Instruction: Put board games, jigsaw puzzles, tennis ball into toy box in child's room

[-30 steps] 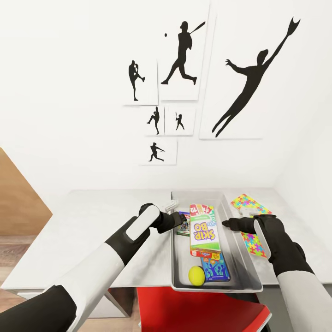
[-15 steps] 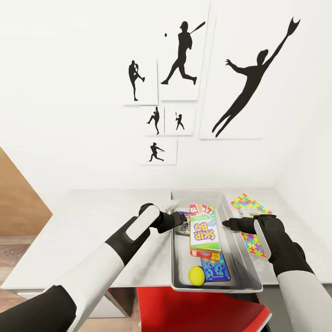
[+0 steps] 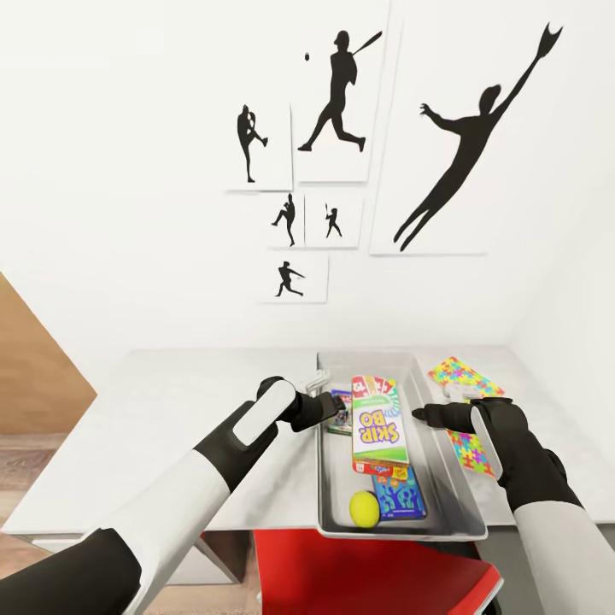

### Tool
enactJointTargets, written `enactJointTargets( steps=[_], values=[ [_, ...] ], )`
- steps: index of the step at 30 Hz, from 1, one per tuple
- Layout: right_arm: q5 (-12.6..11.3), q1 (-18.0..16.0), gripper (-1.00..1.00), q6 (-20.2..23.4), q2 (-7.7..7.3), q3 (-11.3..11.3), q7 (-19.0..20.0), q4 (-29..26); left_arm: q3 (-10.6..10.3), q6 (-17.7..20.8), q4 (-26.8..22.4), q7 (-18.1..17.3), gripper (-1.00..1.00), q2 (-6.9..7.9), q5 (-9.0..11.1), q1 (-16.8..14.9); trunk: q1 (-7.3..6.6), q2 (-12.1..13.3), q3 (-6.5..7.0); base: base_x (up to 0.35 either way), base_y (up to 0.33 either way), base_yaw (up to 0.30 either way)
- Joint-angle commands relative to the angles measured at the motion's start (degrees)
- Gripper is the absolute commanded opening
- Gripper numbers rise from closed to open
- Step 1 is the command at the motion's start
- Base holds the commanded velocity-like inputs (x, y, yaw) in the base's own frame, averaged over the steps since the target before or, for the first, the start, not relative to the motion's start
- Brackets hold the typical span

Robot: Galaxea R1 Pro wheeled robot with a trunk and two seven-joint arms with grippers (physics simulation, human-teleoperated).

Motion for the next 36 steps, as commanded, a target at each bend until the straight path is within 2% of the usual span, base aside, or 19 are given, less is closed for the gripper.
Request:
enactJointTargets(
  steps=[1,13,36],
  values=[
    [-0.1,0.0,1.0,0.3,0.0,-0.1,0.1,0.0,-0.1,0.0,0.0,0.5,1.0,0.04,0.4,-0.1,0.03,-0.1,-0.2,0.0,0.0,0.0],
    [-0.1,0.0,1.0,0.3,-0.01,-0.1,0.1,0.0,-0.1,0.0,0.0,0.5,1.0,0.23,0.2,-0.1,0.03,-0.1,-1.1,0.0,0.0,0.0],
    [-0.2,0.0,1.0,0.3,-0.01,-0.1,0.2,-0.1,-0.1,0.0,0.4,0.6,1.0,0.3,0.0,-0.1,0.03,-0.1,-1.3,0.0,0.0,0.0]
  ],
)
